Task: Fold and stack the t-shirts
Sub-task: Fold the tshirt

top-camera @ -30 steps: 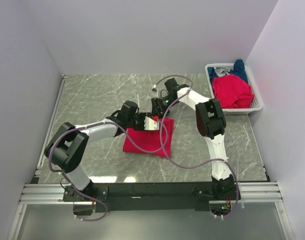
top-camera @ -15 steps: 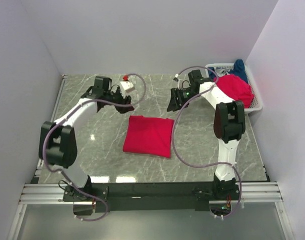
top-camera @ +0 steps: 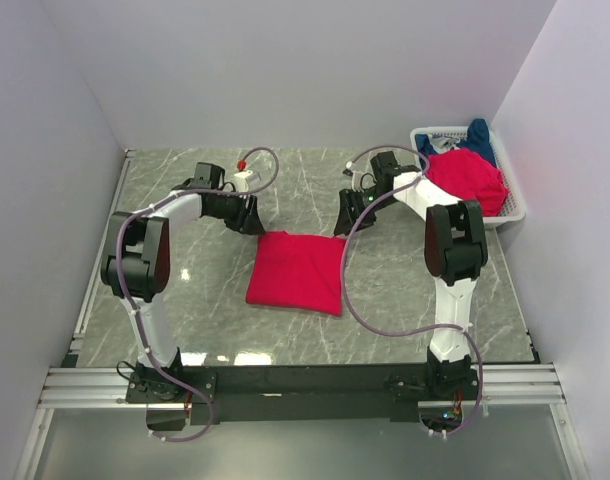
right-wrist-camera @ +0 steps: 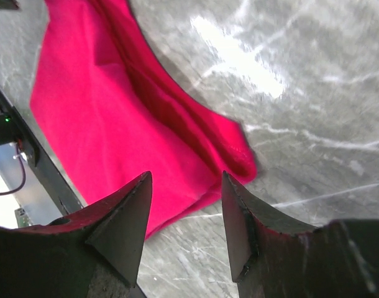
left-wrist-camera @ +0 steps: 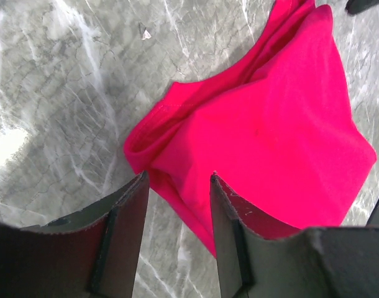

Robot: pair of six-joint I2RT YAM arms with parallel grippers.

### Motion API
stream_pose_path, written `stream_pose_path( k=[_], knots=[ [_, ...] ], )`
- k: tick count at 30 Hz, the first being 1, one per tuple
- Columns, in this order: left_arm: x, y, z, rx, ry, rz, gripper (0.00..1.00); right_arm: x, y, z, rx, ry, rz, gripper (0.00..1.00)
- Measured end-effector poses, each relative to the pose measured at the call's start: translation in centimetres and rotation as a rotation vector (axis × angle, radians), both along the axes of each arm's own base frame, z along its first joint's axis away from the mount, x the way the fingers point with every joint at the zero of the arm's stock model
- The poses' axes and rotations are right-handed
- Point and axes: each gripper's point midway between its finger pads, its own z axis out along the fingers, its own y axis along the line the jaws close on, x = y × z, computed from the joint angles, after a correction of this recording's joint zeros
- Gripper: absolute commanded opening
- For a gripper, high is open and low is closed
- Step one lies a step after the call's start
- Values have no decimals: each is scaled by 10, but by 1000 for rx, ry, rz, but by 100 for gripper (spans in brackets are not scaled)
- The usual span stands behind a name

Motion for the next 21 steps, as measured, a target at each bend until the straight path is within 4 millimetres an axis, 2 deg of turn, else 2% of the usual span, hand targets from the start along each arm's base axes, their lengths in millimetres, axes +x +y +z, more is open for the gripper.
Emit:
stream_pose_path(
  k=[6, 10, 16, 21],
  knots=[
    [4, -1, -2, -6, 9, 10, 49, -11, -3, -15, -18, 45, -2, 55],
    [4, -2, -8, -6, 26, 15, 47, -13, -2, -18, -20, 52, 3, 54],
    [3, -4, -16, -9, 54, 20, 46, -13, -1, -23, -19, 54, 6, 49],
    [3, -8, -19, -12, 58, 16, 41, -14, 2, -23, -14, 54, 11, 41]
  ],
)
